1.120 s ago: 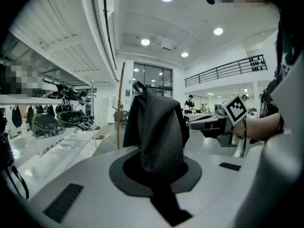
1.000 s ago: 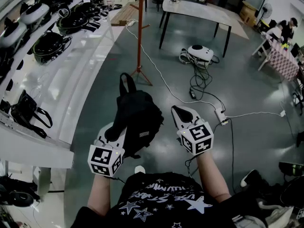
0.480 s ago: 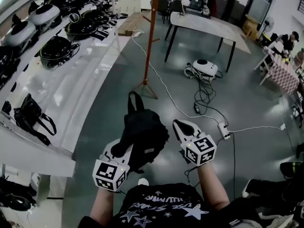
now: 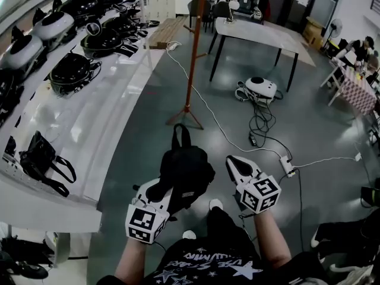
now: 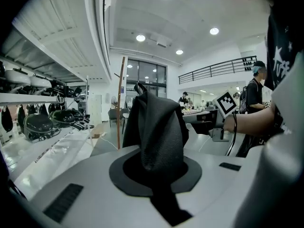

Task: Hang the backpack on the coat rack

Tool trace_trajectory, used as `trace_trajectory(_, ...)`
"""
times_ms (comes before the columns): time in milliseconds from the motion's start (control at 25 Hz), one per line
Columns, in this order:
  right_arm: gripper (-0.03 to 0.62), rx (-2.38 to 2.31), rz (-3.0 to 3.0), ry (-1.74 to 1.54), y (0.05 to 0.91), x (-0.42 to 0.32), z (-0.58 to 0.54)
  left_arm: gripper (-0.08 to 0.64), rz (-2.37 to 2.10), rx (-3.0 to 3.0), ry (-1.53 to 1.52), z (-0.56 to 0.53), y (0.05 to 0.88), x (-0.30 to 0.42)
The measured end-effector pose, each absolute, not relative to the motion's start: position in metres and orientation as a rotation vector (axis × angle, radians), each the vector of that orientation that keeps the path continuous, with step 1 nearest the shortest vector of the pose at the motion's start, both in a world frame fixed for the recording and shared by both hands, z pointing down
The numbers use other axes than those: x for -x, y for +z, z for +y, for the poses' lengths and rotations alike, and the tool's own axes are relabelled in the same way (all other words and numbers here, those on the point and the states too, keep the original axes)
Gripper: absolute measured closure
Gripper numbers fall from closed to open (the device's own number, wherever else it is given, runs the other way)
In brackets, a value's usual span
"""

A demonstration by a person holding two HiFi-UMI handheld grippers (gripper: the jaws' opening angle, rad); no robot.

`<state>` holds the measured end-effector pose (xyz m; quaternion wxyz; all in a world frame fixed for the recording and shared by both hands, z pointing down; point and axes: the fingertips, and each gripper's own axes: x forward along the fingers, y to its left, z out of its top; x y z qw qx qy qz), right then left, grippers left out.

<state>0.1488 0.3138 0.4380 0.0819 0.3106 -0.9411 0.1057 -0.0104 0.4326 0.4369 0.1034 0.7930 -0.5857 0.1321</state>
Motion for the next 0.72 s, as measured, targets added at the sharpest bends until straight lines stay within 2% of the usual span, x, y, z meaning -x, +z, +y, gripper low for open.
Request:
trace_trajectory(320, 0.580, -0.905, -2.846, 0.389, 0.459, -0.127, 0.214, 0.506, -1.745, -2.316, 0.399, 0.334, 0.438, 0.033)
trace_trajectory(720, 0.580, -0.842, -2.929, 0.421, 0.450, -0.122, 0.032, 0.506, -1.752, -2.317, 0.381, 0.157, 0.417, 0.033)
